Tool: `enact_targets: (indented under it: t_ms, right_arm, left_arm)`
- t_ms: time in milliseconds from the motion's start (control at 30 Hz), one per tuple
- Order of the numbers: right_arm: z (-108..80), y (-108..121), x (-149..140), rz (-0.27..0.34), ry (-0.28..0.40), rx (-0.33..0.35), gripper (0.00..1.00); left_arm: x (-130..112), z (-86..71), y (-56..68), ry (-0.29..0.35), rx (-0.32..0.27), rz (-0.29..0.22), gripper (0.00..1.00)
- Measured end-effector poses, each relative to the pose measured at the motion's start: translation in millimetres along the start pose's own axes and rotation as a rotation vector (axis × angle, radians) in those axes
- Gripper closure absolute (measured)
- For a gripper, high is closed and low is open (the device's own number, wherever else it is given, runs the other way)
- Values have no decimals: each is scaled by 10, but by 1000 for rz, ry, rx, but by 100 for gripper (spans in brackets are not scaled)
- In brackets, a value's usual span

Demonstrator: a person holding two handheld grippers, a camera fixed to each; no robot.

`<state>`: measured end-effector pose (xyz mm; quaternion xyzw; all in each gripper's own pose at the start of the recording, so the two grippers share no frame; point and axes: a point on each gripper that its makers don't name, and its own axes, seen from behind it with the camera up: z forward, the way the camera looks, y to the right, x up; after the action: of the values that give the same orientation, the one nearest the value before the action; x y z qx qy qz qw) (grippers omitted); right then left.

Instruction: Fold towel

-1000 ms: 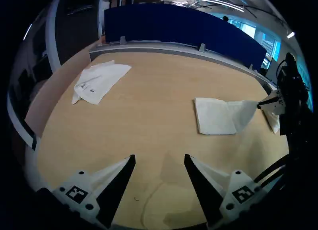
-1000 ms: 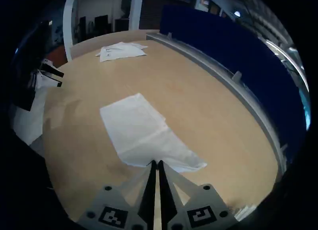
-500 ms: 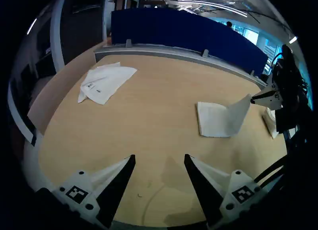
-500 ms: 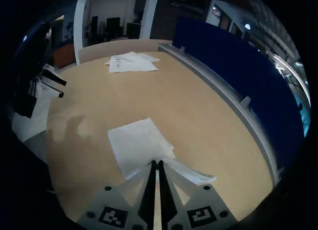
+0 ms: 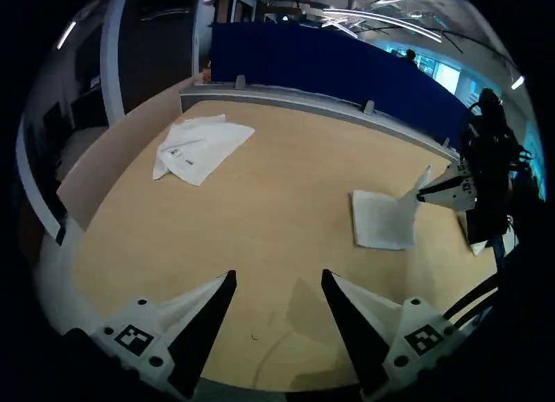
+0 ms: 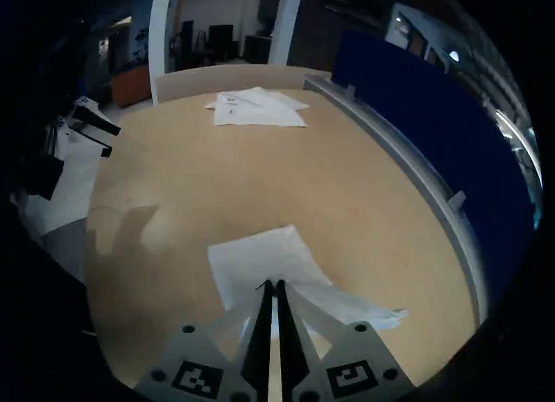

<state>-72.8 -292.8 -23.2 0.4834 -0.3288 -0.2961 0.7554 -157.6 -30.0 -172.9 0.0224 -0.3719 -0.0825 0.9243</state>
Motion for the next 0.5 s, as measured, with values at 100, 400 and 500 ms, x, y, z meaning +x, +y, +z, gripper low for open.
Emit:
enact_targets:
  t_ms: [100,400,500]
  right_arm:
    - [172,-132,29,-18,-15,30,95]
    - [670,-477,-25,-44,-68,114,95]
    - [775,-527,-77,-32,-81,130,95]
  left_arm:
    - [-66,-28,-56,-3,5,-26,9]
    - [-272,-124,-183,-11,34,-85,9]
    - [-297,-140,-194,-11,37,-85,9]
